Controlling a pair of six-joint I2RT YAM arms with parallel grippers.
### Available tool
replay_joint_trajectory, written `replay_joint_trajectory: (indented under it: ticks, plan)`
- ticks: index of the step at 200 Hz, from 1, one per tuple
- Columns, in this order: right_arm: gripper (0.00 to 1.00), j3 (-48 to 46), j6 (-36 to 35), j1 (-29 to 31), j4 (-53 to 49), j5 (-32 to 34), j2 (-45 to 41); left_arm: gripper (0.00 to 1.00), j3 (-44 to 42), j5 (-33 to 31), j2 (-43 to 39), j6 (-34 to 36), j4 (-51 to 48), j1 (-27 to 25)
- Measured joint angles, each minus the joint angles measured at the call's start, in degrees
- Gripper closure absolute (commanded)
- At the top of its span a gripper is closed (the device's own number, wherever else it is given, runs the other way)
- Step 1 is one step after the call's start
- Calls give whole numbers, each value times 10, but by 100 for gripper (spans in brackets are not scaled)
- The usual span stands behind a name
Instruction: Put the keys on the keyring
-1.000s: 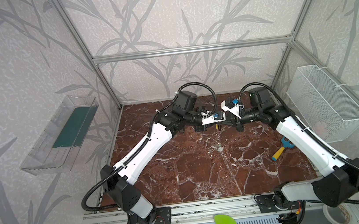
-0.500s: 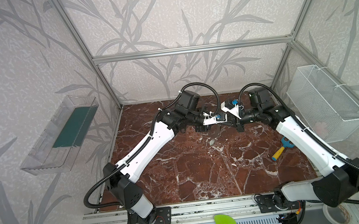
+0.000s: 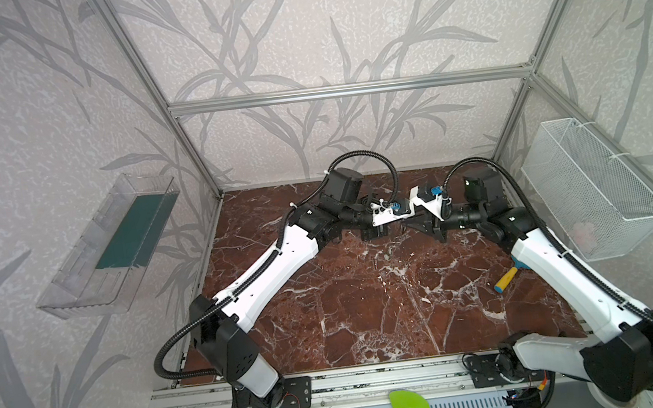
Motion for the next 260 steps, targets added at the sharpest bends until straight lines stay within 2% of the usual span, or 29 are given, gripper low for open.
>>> replay_joint_trajectory:
  ticks: [21, 67, 117, 144, 197, 260]
  plan:
    - [62, -43, 10, -5, 55, 39, -41, 100, -35, 25, -9, -54, 69, 14]
    - [59, -107, 13, -8, 139, 129, -102, 100, -96, 55, -37, -156, 224, 41]
    - [60, -97, 2, -5, 159, 174, -96, 100, -138, 75, -53, -229, 357, 45]
    - [59, -75, 0, -4, 163, 167, -73, 100, -143, 89, -53, -243, 384, 45]
    - [59, -64, 2, 4, 174, 81, -53, 100, -143, 101, -54, -255, 406, 45]
    - [52, -57, -19, 19, 147, 91, -40, 100, -143, 103, -54, -261, 414, 45]
